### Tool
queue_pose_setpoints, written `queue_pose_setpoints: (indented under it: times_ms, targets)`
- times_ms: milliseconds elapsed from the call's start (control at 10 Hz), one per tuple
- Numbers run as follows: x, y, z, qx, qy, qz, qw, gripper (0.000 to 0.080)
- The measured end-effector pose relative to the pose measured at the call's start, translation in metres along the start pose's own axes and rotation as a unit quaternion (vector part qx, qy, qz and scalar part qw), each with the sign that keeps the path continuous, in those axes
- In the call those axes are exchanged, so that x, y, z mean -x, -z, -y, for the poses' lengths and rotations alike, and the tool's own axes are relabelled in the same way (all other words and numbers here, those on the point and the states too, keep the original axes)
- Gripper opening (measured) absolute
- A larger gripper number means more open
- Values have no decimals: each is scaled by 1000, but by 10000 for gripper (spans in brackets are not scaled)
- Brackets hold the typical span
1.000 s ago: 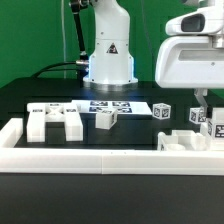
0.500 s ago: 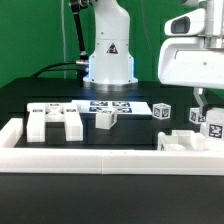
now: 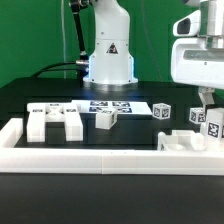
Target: Assemble chair
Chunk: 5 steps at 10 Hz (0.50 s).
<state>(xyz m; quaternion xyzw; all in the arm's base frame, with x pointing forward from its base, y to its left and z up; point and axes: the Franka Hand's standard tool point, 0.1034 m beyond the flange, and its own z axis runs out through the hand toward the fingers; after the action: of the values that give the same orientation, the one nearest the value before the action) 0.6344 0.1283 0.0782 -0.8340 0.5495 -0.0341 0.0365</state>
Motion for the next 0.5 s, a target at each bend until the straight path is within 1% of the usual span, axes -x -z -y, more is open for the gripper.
queue_pose_setpoints:
  times_ms: [100,200,500]
  targets:
    - [0,0,0,0,-44,1,999,289]
    - [-1,0,0,0,-58,1,998,290]
    - [-1,0,0,-1,-21,0,1000,298]
